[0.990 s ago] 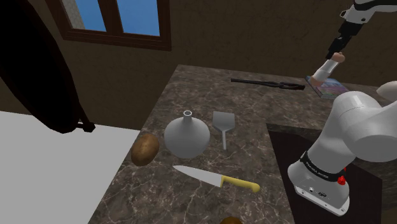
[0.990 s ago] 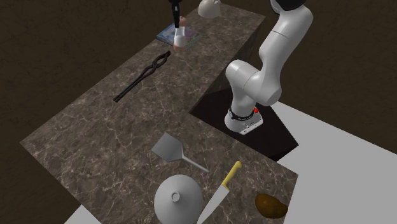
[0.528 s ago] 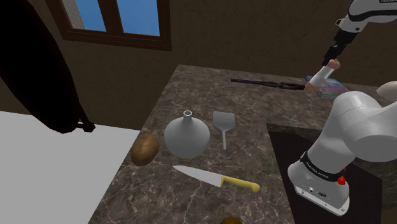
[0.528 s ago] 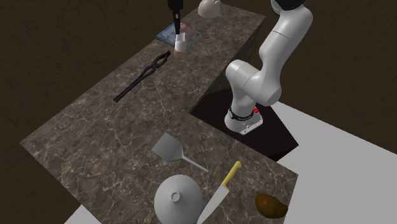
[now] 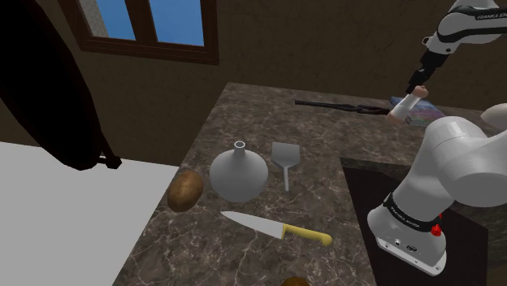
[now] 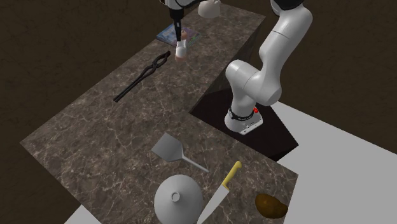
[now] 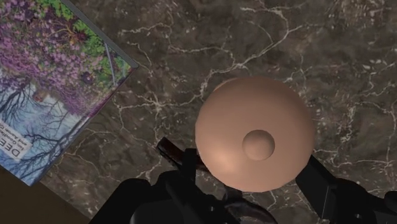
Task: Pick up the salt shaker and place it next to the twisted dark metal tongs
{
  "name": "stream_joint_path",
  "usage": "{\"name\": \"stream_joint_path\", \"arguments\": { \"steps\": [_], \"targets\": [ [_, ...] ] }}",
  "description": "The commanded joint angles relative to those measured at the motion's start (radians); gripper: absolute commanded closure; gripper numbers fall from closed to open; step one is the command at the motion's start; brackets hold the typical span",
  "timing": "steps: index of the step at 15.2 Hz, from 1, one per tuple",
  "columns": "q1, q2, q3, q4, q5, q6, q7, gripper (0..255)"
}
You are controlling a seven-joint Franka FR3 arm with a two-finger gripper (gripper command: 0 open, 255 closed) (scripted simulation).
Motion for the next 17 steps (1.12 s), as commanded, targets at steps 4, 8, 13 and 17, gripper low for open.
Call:
{"name": "stream_joint_path", "arguments": {
  "steps": [4,8,13,17],
  "targets": [
    [0.022,-0.004,-0.052,-0.035,-0.028,0.055,0.013,255],
    [0.029,-0.006,-0.07,-0.047,-0.039,0.073,0.018,255],
    [0.029,-0.006,-0.07,-0.047,-0.039,0.073,0.018,255],
    [0.029,-0.006,-0.07,-0.047,-0.039,0.073,0.018,0]
  ]
}}
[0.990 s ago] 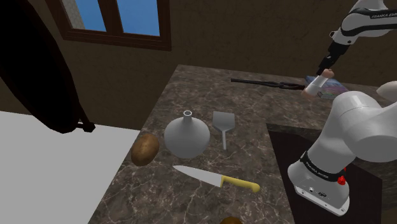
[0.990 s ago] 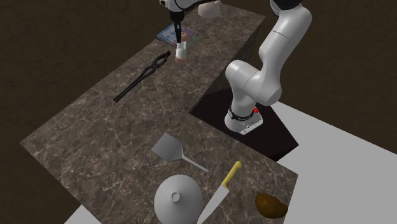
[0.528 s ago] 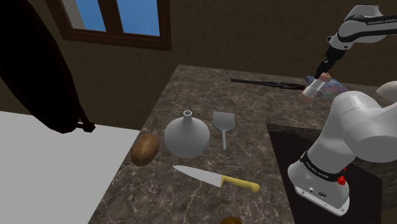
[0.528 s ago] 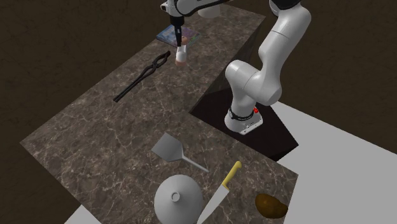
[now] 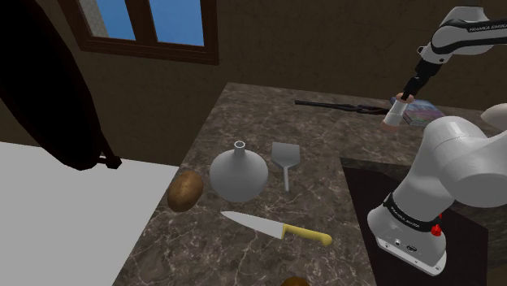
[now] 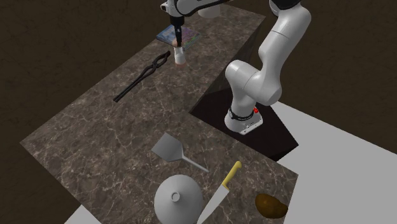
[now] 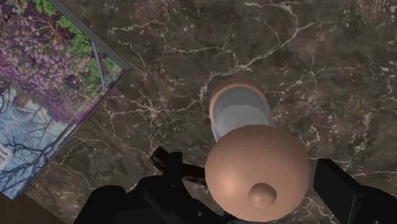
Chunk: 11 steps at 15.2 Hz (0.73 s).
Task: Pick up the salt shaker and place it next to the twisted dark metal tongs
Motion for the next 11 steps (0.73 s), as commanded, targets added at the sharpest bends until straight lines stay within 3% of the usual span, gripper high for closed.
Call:
{"name": "stream_joint_path", "arguments": {
  "steps": [1,6,11],
  "targets": [
    [0.0,0.0,0.0,0.0,0.0,0.0,0.0,0],
    [-0.043,0.009,0.1,0.067,0.054,-0.104,-0.026,0],
    [-0.043,0.008,0.1,0.067,0.054,-0.104,-0.026,0]
  ]
}}
